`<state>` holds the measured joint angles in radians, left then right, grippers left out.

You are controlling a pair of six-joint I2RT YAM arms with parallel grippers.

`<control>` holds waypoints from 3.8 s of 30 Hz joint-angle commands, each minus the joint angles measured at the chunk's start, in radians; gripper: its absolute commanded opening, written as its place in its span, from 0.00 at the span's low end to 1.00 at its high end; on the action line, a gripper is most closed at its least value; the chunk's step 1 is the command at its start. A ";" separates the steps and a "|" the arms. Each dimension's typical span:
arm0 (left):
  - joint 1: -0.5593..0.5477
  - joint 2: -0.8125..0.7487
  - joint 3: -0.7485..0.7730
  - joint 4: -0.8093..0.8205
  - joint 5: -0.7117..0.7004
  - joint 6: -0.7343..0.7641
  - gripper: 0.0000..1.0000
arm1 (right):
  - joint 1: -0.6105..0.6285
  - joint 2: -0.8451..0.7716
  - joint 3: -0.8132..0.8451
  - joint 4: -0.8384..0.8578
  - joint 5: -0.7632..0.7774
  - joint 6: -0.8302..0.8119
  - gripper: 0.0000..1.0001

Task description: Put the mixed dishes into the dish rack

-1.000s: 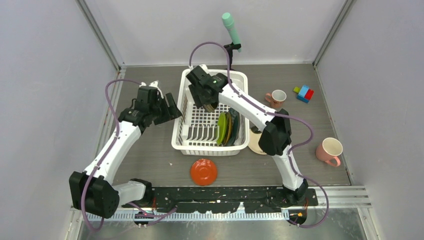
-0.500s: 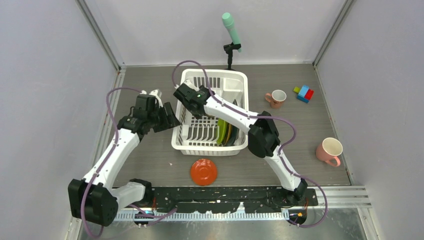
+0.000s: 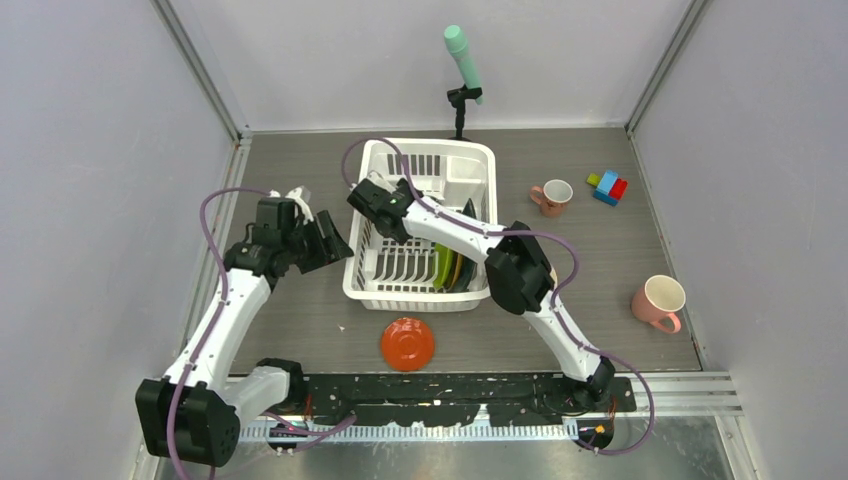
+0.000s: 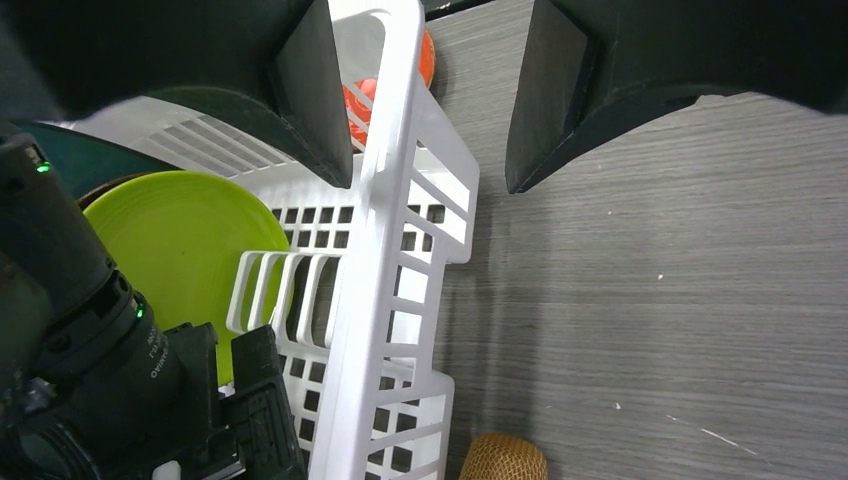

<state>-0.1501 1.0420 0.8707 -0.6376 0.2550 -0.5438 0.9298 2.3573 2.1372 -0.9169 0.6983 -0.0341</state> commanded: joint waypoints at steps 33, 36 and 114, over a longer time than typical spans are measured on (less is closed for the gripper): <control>0.006 -0.019 -0.031 0.050 0.093 0.005 0.51 | -0.115 -0.157 0.011 0.124 -0.564 0.322 0.15; 0.005 -0.008 -0.041 0.062 0.107 0.003 0.49 | -0.115 -0.137 0.011 0.139 -0.570 0.354 0.10; -0.059 -0.101 0.140 -0.196 0.065 0.037 0.98 | -0.855 -0.639 -0.345 -0.084 -0.350 0.665 0.85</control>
<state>-0.2077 0.9512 0.9630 -0.7818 0.3553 -0.5003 0.1211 1.7538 1.8393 -1.0592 0.3328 0.5644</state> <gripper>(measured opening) 0.965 0.894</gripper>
